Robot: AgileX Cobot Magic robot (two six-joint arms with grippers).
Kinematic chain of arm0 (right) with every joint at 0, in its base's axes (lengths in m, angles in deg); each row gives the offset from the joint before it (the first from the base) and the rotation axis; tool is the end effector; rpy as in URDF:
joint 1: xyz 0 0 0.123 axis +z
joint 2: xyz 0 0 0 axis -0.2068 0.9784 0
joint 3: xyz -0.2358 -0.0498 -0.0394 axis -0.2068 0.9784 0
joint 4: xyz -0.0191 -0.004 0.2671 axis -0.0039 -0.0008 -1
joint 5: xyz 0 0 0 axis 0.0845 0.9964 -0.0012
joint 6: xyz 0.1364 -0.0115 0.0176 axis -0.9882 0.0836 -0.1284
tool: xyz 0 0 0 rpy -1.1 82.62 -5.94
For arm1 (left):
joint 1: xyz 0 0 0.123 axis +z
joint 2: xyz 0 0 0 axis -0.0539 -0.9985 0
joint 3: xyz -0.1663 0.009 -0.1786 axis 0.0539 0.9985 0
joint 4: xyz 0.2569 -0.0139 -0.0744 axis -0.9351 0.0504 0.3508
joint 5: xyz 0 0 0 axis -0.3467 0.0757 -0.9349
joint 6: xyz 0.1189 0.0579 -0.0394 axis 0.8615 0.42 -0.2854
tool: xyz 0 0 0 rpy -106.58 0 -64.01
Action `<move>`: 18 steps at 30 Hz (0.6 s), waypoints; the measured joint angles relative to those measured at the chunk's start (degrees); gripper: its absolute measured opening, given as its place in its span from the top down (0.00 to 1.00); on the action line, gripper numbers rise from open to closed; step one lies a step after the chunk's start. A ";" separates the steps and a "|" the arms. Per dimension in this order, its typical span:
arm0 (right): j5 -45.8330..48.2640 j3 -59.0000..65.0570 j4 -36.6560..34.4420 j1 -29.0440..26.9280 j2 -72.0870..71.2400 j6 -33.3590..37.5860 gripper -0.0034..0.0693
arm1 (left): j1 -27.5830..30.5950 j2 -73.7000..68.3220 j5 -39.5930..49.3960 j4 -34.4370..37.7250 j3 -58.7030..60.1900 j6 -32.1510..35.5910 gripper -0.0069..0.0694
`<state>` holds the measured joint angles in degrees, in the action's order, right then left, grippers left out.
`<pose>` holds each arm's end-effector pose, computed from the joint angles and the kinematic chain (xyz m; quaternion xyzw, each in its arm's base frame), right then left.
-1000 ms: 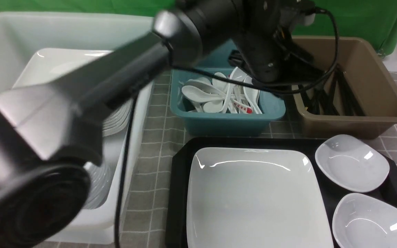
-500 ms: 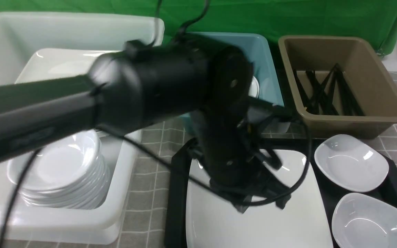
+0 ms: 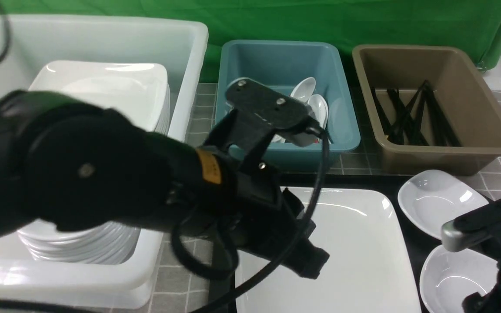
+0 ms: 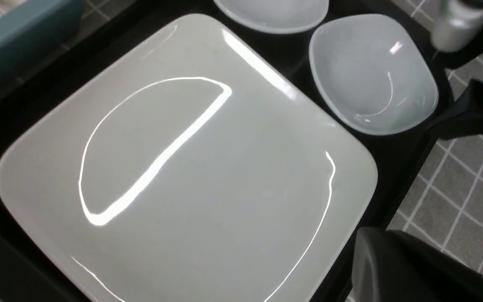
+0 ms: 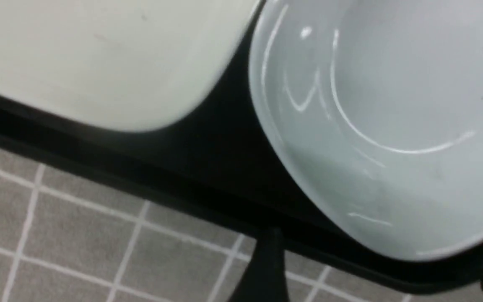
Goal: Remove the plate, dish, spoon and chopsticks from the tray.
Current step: Use the right arm to grab a small plate from the dinner plate
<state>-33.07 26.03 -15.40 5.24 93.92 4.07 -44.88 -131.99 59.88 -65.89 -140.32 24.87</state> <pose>0.2332 0.0696 0.1140 -0.1911 0.9773 0.0007 0.0919 0.2108 -0.2728 0.2382 0.3640 0.8364 -0.2584 0.3181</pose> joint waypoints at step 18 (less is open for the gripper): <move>-8.30 -0.31 4.33 5.32 13.69 1.80 0.39 | 0.31 1.35 -2.38 1.21 3.11 0.33 0.91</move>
<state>-41.37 25.72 -11.07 10.56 107.61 5.87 -44.58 -130.64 57.50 -64.67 -137.21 25.20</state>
